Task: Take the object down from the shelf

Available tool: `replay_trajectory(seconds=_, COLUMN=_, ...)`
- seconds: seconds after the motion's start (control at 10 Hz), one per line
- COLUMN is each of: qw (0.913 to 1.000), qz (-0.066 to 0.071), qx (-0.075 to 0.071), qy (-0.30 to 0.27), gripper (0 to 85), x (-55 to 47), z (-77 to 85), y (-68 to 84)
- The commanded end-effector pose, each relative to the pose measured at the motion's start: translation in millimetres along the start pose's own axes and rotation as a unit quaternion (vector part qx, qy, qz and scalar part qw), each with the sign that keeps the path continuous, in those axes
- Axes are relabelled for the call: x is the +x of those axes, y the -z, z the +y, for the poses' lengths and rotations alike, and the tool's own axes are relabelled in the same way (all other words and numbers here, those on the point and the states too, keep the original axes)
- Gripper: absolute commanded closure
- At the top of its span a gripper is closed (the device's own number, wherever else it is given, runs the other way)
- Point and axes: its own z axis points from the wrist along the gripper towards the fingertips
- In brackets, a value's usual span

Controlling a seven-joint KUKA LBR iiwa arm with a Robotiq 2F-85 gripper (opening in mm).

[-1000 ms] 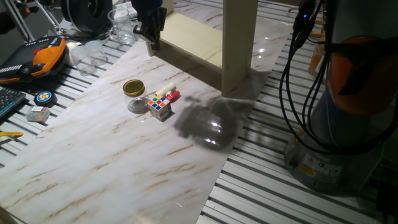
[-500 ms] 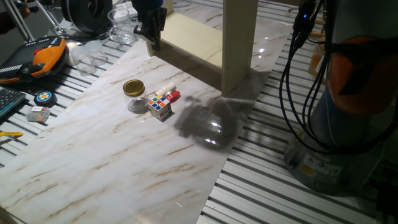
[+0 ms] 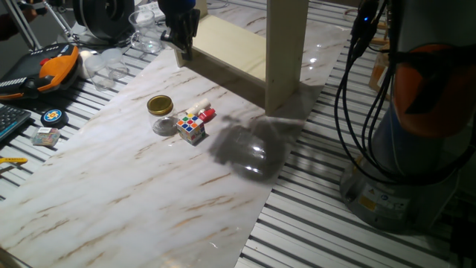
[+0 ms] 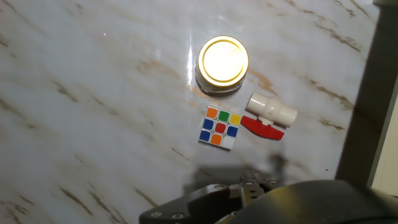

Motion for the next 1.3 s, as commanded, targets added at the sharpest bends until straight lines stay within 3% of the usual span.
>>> replay_trajectory(seconds=0.0, qw=1.0, qz=0.0, qx=-0.001, qy=0.001, gripper=85.0, x=-0.7, z=-2.0, y=0.2)
replay_trajectory(seconds=0.7, qw=1.0, qz=0.0, qx=0.005, qy=-0.005, gripper=85.0, x=-1.2, z=-5.0, y=-0.4)
replay_trajectory(seconds=1.0, qw=1.0, qz=0.0, qx=-0.002, qy=-0.006, gripper=85.0, x=0.4, z=-13.6, y=-4.2)
replay_trajectory(seconds=1.2, qw=1.0, qz=0.006, qx=0.003, qy=-0.007, gripper=85.0, x=-0.9, z=-18.9, y=-3.4)
